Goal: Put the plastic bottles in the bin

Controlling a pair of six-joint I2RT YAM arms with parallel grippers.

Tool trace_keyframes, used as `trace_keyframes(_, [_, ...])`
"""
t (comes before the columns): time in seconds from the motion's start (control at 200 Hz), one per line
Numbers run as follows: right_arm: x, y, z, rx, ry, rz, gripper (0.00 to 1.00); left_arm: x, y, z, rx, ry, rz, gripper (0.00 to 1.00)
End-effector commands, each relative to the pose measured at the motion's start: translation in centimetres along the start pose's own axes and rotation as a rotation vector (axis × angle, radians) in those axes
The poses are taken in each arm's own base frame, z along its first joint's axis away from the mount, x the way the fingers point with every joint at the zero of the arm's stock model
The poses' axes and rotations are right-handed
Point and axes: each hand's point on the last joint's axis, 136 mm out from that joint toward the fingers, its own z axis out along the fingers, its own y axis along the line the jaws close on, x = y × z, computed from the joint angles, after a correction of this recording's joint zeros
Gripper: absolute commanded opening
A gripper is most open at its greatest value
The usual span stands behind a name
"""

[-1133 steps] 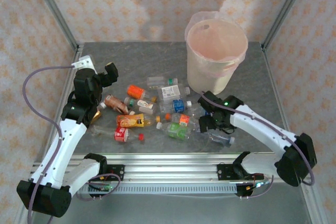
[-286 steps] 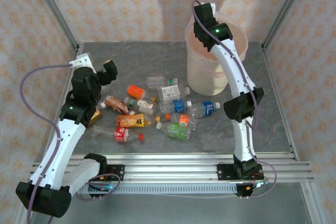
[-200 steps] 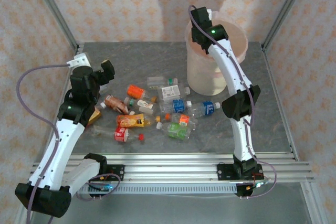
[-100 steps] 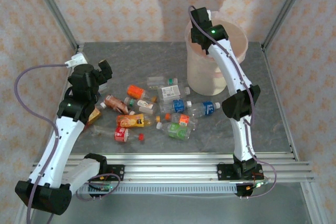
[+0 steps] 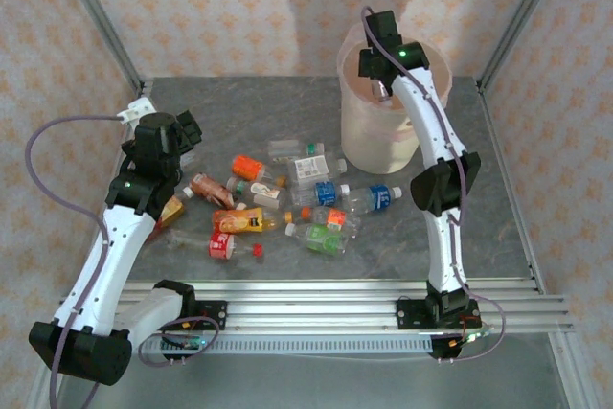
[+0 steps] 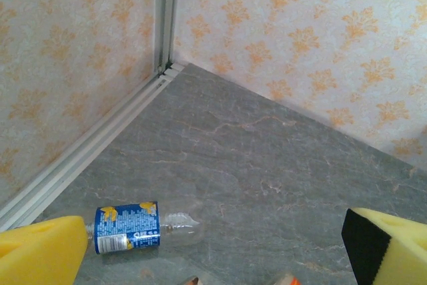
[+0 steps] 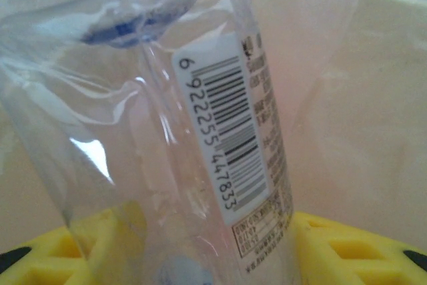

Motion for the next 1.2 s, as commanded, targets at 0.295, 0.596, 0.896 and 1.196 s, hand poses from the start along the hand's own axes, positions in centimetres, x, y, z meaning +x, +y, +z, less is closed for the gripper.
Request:
trace_keyframes(0.295, [5.5, -0.1, 5.1, 0.000, 0.199, -0.026, 0.64, -0.2, 2.6, 0.4, -0.122, 0.003, -0.076, 1.00])
trace_keyframes(0.596, [3.9, -0.6, 2.9, 0.002, 0.165, -0.025, 0.98, 0.4, 4.0, 0.9, -0.165, 0.036, -0.112, 1.00])
trace_keyframes(0.896, [-0.1, -2.8, -4.5, 0.015, 0.035, 0.030, 0.99, 1.7, 5.0, 1.9, -0.195, 0.118, -0.153, 1.00])
trace_keyframes(1.196, [1.3, -3.8, -12.8, 0.001, -0.003, 0.072, 0.99, 3.7, 4.0, 2.2, -0.133, 0.217, -0.162, 1.00])
